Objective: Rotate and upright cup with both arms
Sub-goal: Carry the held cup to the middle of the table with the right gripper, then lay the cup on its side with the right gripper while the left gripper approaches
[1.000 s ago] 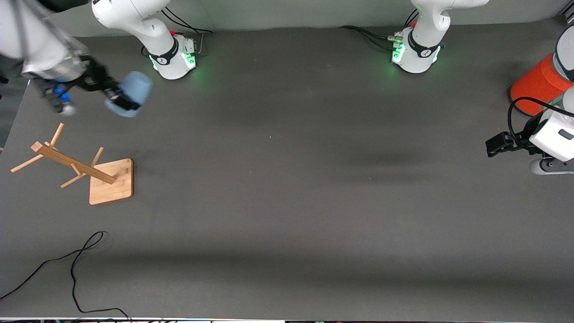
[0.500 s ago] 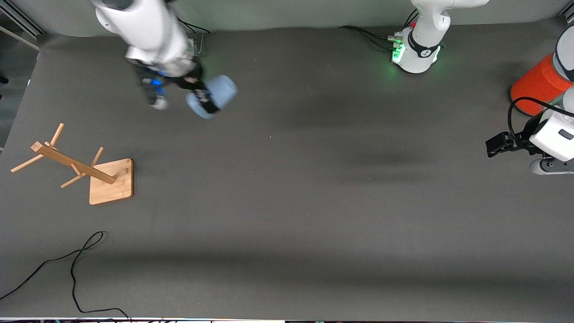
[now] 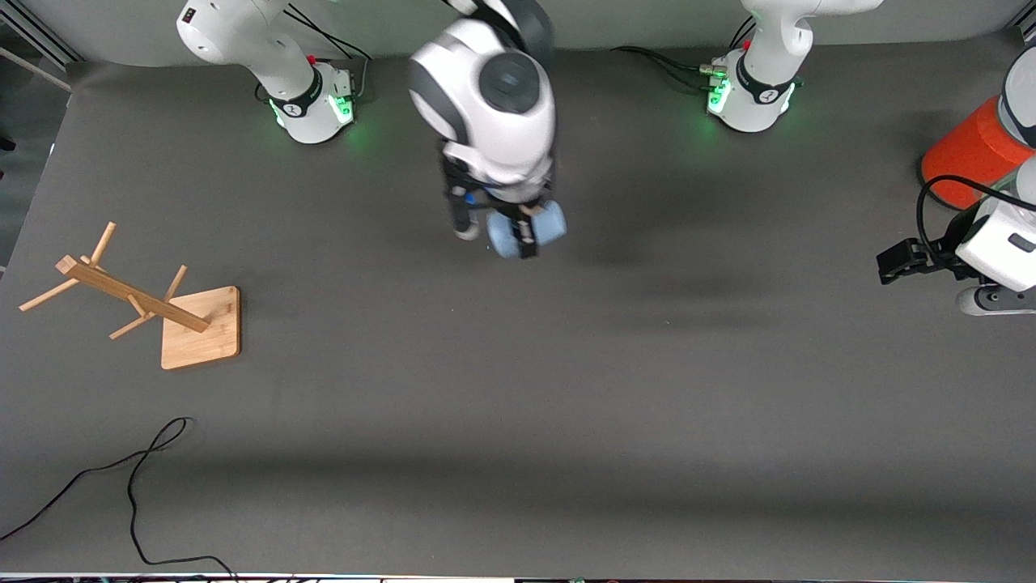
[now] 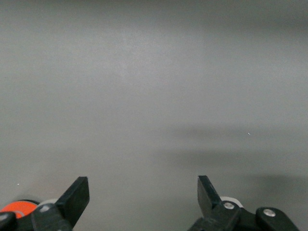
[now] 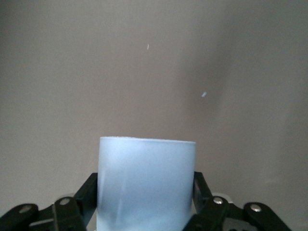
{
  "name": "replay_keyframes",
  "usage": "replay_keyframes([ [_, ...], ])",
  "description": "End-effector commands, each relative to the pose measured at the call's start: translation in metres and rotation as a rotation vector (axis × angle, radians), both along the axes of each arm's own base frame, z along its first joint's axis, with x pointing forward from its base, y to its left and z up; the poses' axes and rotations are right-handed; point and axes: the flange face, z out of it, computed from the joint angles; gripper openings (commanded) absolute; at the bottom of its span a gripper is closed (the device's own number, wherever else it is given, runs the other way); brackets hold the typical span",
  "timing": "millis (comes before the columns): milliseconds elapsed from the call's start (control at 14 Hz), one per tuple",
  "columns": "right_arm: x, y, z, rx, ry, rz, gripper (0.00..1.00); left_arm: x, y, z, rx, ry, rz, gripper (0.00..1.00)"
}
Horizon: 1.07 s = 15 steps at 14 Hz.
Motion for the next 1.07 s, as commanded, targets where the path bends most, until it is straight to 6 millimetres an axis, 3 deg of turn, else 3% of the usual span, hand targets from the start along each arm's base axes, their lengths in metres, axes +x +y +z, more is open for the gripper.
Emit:
replay_keyframes([
  [0,0.001,0.047,-0.052,0.039,-0.047,-0.087,0.32,-0.001,0.002,0.001,0.000,-0.007,-0.015,1.00],
  [286,-0.020,0.087,-0.124,0.036,-0.075,-0.112,0.31,-0.001,0.001,0.001,0.000,-0.009,-0.017,1.00],
  [500,-0.030,0.095,-0.171,0.012,-0.079,-0.123,0.29,0.000,0.001,-0.003,0.000,-0.003,-0.017,1.00],
  [929,-0.033,0.094,-0.211,-0.011,-0.075,-0.160,0.29,0.001,0.001,-0.005,0.001,-0.001,-0.017,1.00],
  [1000,-0.033,0.094,-0.214,-0.014,-0.074,-0.164,0.34,0.002,0.001,-0.006,0.001,0.002,-0.017,1.00],
])
